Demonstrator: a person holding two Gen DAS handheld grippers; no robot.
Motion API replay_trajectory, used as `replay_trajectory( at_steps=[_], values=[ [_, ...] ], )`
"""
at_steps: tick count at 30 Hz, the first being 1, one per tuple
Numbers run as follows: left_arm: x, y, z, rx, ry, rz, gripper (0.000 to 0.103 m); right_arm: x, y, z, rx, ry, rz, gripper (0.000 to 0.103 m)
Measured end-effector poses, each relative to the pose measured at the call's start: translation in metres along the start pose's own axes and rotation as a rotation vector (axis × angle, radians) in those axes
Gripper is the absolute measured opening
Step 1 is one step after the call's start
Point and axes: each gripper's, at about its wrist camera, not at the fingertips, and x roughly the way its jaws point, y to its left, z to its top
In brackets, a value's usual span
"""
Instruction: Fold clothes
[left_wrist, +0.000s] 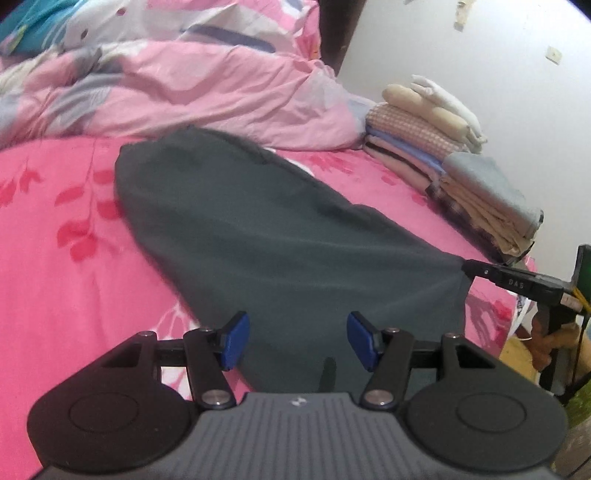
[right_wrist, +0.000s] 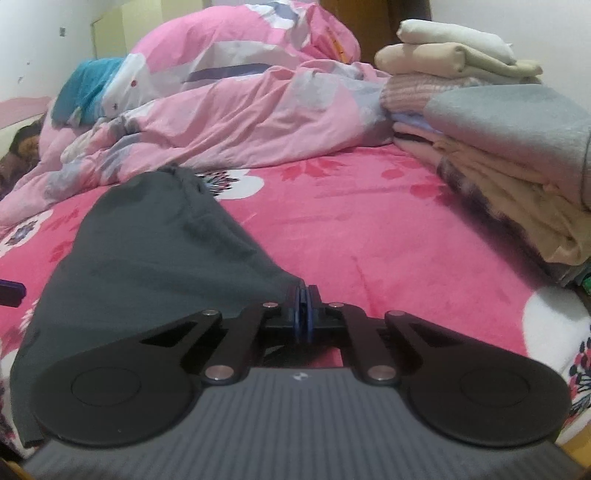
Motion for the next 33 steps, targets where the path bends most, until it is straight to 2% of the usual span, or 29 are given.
replay_trajectory(
  at_steps=[7, 13, 17, 20, 24, 26, 28, 31, 33],
  values=[
    [0.020, -0.003, -0.004, 0.036, 0.031, 0.042, 0.060, 0.018, -0.008, -0.015, 0.031, 0.052, -0.015, 0.002],
    [0.025, 0.001, -0.010, 0.048, 0.063, 0.063, 0.060, 0.006, -0.011, 0.004, 0.055, 0.060, -0.063, 0.009],
    [0.020, 0.007, -0.010, 0.038, 0.067, 0.066, 0.060, -0.002, 0.001, 0.026, 0.054, 0.002, -0.007, 0.010],
    [0.012, 0.016, -0.003, 0.016, 0.057, 0.066, 0.060, 0.008, 0.025, 0.031, -0.002, 0.001, 0.075, 0.010],
    [0.000, 0.032, 0.025, 0.009, 0.008, 0.054, 0.060, 0.042, 0.045, 0.023, -0.031, 0.059, 0.132, 0.010],
    [0.004, 0.039, 0.049, 0.036, -0.028, 0.070, 0.060, 0.063, 0.038, 0.013, 0.017, 0.111, 0.114, 0.006],
    [0.014, 0.043, 0.075, 0.078, -0.080, 0.089, 0.060, 0.068, 0.028, 0.006, 0.092, 0.087, 0.144, 0.005],
    [0.046, 0.053, 0.115, 0.150, -0.166, 0.161, 0.057, 0.068, 0.024, 0.005, 0.128, 0.076, 0.156, 0.005],
    [0.079, 0.064, 0.143, 0.158, -0.159, 0.183, 0.054, 0.068, 0.024, 0.003, 0.133, 0.073, 0.160, 0.005]
  ],
)
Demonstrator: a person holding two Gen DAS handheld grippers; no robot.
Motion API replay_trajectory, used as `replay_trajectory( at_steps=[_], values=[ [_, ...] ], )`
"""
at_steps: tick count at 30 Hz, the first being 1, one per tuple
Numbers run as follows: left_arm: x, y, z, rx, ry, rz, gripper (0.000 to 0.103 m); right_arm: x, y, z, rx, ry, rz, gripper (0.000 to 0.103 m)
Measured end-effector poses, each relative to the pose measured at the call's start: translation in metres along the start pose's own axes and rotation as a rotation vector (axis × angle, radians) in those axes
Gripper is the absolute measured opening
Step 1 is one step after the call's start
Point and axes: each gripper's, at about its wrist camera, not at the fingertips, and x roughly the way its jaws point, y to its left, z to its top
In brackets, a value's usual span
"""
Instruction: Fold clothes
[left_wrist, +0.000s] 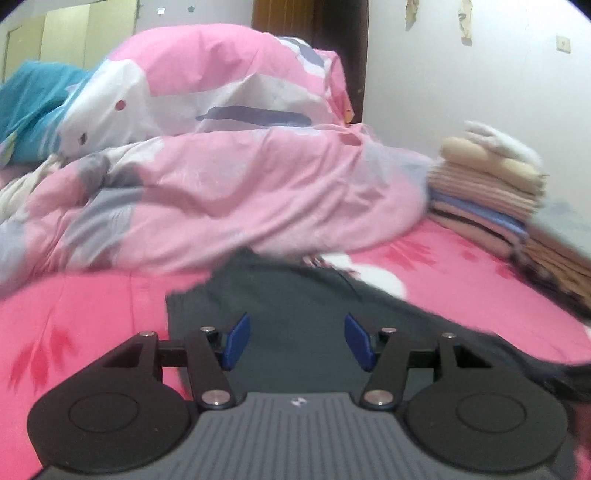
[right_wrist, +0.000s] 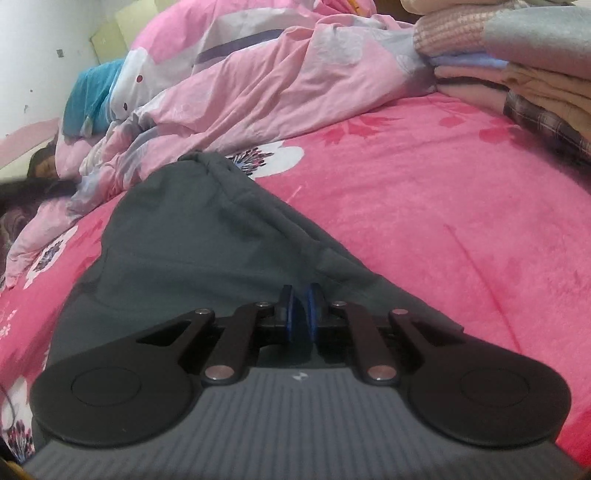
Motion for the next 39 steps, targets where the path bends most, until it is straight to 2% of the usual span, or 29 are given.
replay_trajectory(
  at_steps=[1, 3, 7, 8, 10, 12, 14, 15, 17, 23, 25, 30, 34, 39],
  values=[
    [0.019, 0.004, 0.010, 0.006, 0.005, 0.011, 0.048, 0.000, 0.000, -0.001, 0.003, -0.001, 0.002, 0.005],
    [0.057, 0.007, 0.024, 0.040, 0.038, 0.045, 0.045, -0.001, -0.001, -0.001, 0.009, -0.004, 0.007, 0.005],
    [0.121, 0.018, 0.044, 0.107, 0.098, 0.124, 0.044, -0.001, -0.004, -0.002, 0.016, -0.009, 0.011, 0.005],
    [0.136, 0.027, 0.049, 0.066, 0.145, 0.116, 0.044, -0.001, -0.005, -0.003, 0.017, -0.010, 0.012, 0.005],
    [0.159, 0.054, 0.061, -0.111, 0.231, 0.075, 0.044, -0.001, -0.005, -0.003, 0.017, -0.011, 0.012, 0.005],
    [0.174, 0.078, 0.070, -0.311, 0.273, 0.030, 0.049, -0.001, -0.005, -0.003, 0.017, -0.012, 0.012, 0.005],
    [0.184, 0.091, 0.075, -0.427, 0.302, 0.007, 0.051, -0.001, -0.005, -0.003, 0.021, -0.013, 0.013, 0.005],
    [0.190, 0.092, 0.078, -0.442, 0.318, 0.009, 0.051, -0.001, -0.006, -0.003, 0.023, -0.014, 0.014, 0.005],
    [0.203, 0.087, 0.083, -0.409, 0.359, 0.047, 0.050, -0.001, -0.007, -0.003, 0.028, -0.014, 0.019, 0.005],
    [0.235, 0.073, 0.084, -0.385, 0.449, 0.101, 0.039, -0.001, -0.012, -0.003, 0.056, -0.015, 0.038, 0.005],
    [0.241, 0.071, 0.081, -0.390, 0.460, 0.126, 0.025, -0.001, -0.013, -0.003, 0.065, -0.016, 0.045, 0.005],
    [0.244, 0.062, 0.077, -0.347, 0.447, 0.194, 0.008, 0.000, -0.015, -0.003, 0.076, -0.017, 0.055, 0.005],
    [0.229, 0.053, 0.082, -0.305, 0.381, 0.245, 0.006, -0.001, -0.016, -0.003, 0.081, -0.018, 0.058, 0.005],
    [0.218, 0.040, 0.096, -0.255, 0.301, 0.271, 0.006, -0.001, -0.015, -0.004, 0.076, -0.018, 0.054, 0.005]
  ],
)
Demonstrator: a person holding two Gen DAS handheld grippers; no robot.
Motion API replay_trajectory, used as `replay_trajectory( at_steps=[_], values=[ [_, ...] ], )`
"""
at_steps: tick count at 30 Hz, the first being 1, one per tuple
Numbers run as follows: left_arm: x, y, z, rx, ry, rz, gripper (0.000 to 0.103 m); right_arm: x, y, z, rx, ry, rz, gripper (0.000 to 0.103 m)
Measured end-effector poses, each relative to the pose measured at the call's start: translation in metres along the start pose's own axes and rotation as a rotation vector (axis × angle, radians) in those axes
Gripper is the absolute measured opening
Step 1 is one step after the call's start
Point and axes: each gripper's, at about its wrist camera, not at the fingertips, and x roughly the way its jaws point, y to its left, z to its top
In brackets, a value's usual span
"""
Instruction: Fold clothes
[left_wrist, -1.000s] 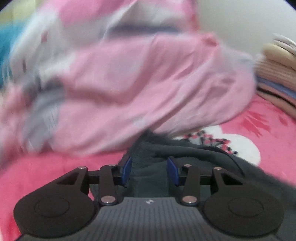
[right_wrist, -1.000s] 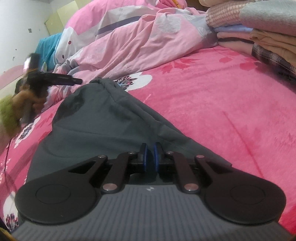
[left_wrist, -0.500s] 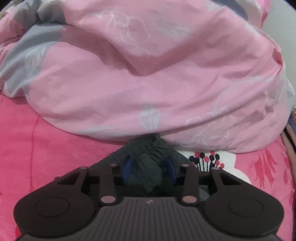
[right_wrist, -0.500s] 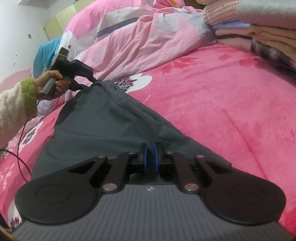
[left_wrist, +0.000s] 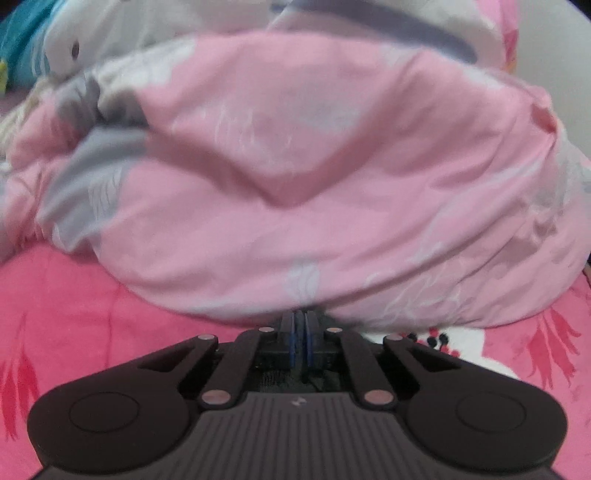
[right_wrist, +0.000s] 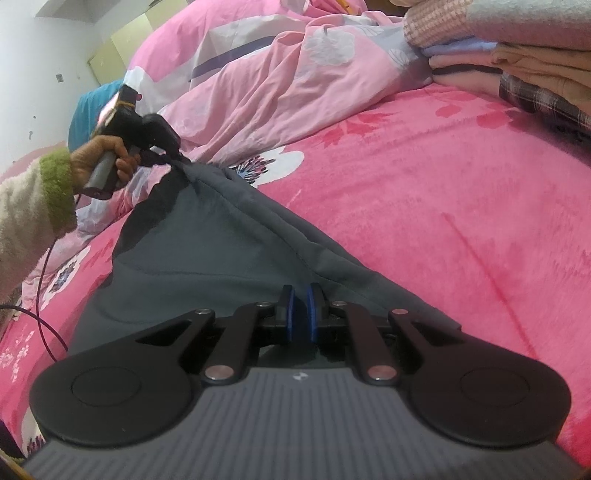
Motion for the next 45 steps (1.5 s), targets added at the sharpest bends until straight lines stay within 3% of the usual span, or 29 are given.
replay_trajectory(
  at_steps=[6, 11, 14, 16, 20, 25, 28, 32, 34, 37, 41, 45],
  values=[
    [0.011, -0.016, 0.005, 0.028, -0.037, 0.016, 0.006, 0.000, -0.002, 0.001, 0.012, 0.000, 0.009, 0.005],
    [0.030, -0.021, -0.011, 0.073, -0.077, 0.040, 0.008, 0.001, -0.002, 0.001, 0.007, 0.001, 0.007, 0.005],
    [0.034, -0.019, -0.020, 0.087, -0.112, 0.016, 0.027, 0.001, -0.002, 0.001, 0.004, 0.001, 0.006, 0.005],
    [0.029, -0.015, -0.021, 0.086, -0.126, 0.014, 0.048, 0.001, -0.004, 0.001, 0.012, 0.002, 0.011, 0.005],
    [-0.016, 0.010, -0.016, 0.027, -0.160, -0.009, 0.056, 0.001, -0.008, 0.001, 0.038, 0.004, 0.028, 0.005],
    [-0.122, 0.062, -0.023, -0.035, -0.286, -0.052, 0.064, 0.002, -0.014, 0.000, 0.078, 0.007, 0.054, 0.005],
    [-0.188, 0.090, -0.042, 0.010, -0.348, -0.033, 0.069, 0.002, -0.014, 0.000, 0.080, 0.009, 0.055, 0.005],
    [-0.258, 0.113, -0.077, 0.142, -0.391, 0.086, 0.069, 0.002, -0.008, 0.001, 0.047, 0.020, 0.030, 0.005],
    [-0.285, 0.128, -0.092, 0.160, -0.380, 0.126, 0.070, -0.002, 0.001, 0.005, -0.003, 0.029, -0.006, 0.007],
    [-0.308, 0.153, -0.126, 0.139, -0.309, 0.088, 0.071, -0.021, 0.027, 0.008, -0.091, 0.008, -0.049, 0.013],
    [-0.307, 0.165, -0.180, 0.148, -0.210, -0.019, 0.071, -0.065, 0.080, -0.003, -0.247, -0.024, 0.056, 0.015],
    [-0.280, 0.147, -0.242, 0.179, -0.113, -0.151, 0.071, -0.100, 0.127, -0.037, -0.370, 0.025, 0.149, 0.018]
  ],
)
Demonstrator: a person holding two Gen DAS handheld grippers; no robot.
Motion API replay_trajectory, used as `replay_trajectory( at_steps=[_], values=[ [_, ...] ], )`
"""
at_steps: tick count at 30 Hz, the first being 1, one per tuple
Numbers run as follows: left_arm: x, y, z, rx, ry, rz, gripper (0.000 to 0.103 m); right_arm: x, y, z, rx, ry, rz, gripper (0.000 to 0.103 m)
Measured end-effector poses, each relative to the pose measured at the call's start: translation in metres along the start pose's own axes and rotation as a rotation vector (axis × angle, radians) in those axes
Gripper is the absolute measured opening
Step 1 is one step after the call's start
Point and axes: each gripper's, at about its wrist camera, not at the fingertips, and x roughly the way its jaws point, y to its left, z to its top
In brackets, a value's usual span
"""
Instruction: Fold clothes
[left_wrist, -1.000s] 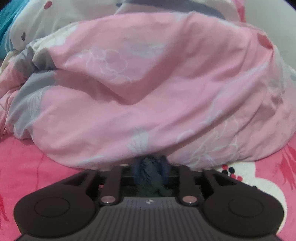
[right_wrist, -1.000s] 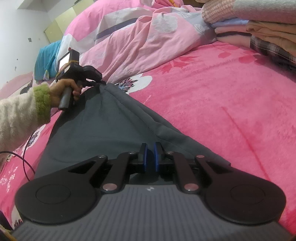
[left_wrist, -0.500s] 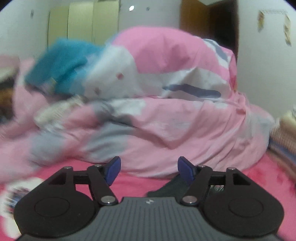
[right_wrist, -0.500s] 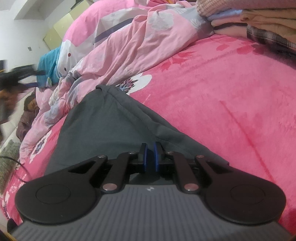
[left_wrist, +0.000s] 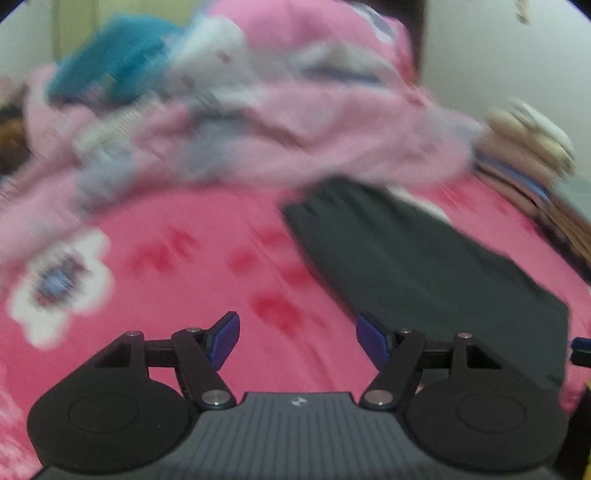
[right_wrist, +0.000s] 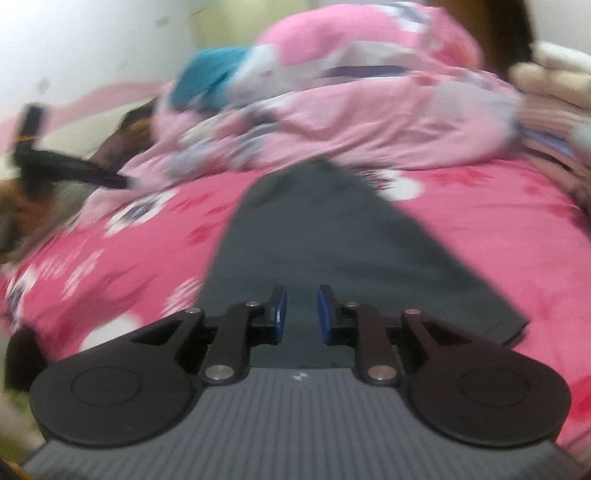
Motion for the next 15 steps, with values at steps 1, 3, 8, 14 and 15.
replay_trajectory(
  at_steps=[1, 3, 8, 14, 15],
  values=[
    [0.008, -0.007, -0.012, -0.003, 0.011, -0.023, 0.071, -0.004, 0.016, -0.007, -0.057, 0.017, 0.011, 0.021],
    [0.022, -0.017, -0.031, -0.014, 0.034, -0.056, 0.071, -0.012, 0.047, -0.020, -0.171, 0.052, 0.033, 0.024],
    [0.048, -0.025, -0.048, -0.044, 0.080, -0.070, 0.071, -0.012, 0.105, -0.048, -0.494, 0.135, -0.001, 0.025],
    [0.063, -0.007, -0.038, -0.152, 0.048, -0.010, 0.071, 0.014, 0.122, -0.070, -0.699, 0.165, -0.100, 0.024],
    [0.067, -0.002, -0.032, -0.177, 0.032, 0.004, 0.071, 0.017, 0.120, -0.071, -0.703, 0.169, -0.112, 0.023]
  ],
)
